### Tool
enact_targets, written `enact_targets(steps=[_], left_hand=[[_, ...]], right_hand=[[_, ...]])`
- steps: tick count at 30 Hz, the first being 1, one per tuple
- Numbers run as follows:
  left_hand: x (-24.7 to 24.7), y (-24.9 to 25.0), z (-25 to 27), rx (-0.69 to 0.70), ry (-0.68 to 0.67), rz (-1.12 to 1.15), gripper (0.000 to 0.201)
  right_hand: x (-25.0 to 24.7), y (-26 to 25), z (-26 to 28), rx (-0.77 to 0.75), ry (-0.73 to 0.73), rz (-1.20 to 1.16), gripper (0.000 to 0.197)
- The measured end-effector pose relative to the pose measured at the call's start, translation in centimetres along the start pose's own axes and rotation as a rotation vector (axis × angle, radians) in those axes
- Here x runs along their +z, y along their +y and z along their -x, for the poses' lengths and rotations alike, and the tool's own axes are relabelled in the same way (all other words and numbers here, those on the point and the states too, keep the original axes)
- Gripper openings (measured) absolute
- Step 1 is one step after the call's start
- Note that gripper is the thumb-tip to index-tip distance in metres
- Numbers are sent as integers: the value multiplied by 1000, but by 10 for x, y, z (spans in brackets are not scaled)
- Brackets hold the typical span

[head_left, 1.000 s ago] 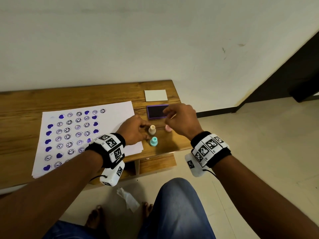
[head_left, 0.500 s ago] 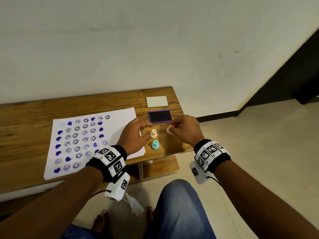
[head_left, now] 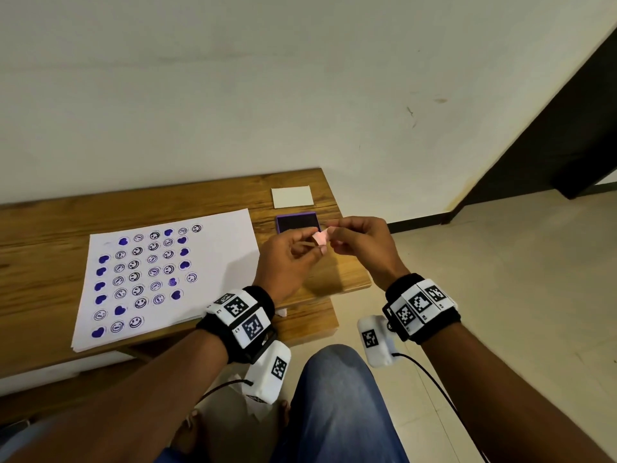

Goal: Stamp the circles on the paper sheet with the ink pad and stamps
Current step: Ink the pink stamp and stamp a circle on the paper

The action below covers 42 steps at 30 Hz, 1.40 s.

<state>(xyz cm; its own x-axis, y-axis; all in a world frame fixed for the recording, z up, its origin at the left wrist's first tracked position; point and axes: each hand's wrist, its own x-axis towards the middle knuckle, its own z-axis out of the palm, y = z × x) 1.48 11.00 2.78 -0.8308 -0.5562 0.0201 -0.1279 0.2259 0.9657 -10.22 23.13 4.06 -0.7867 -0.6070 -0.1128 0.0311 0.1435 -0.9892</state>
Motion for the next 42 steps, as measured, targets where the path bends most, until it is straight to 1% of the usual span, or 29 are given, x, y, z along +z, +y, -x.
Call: enact_targets(steps=[2,5,7,13,16,18,20,22,25,28,30,32,35,40,42], left_hand=[[0,2,1,-3,6,19,42],[-3,6,2,-3,-25,25,39],[-4,8,2,-20,-48,38,38],[0,14,1,-57,-33,87,36],[-2,13,1,-128,-47,122,34],[-2,10,4,-131,-102,58,36],[1,7,9,-95,-170,-50,37],[10,2,13,-53,-202,-133,37],[29,-8,17,-18,-186,-264,35],[50,-22,15,-26,-158,-309,31],[61,-28,12,-17,-112,-330,27],[69,-32,7,12,-52,-365,25],[75,-37,3,43,-6,-407,27],[76,-42,-1,19,-12,-473,21],[76,-41,-1,33,-26,-522,20]], right_hand=[[-2,1,1,16,-49,-39,18],[-4,1,2,14,-123,-18,22],[-6,3,2,21,-140,-36,23],[-6,14,2,137,-115,-356,25],[-21,17,0,131,-37,-481,31],[-31,17,-2,117,11,-434,33],[-35,20,-1,109,46,-315,22],[-36,24,0,114,98,-244,12],[-39,33,2,127,180,-224,11],[-43,44,3,139,249,-209,10],[-42,49,4,146,256,-201,6],[-43,53,4,145,254,-169,7],[-45,56,5,147,268,-145,9],[-47,59,2,158,285,-159,9],[-46,60,1,166,279,-158,7]])
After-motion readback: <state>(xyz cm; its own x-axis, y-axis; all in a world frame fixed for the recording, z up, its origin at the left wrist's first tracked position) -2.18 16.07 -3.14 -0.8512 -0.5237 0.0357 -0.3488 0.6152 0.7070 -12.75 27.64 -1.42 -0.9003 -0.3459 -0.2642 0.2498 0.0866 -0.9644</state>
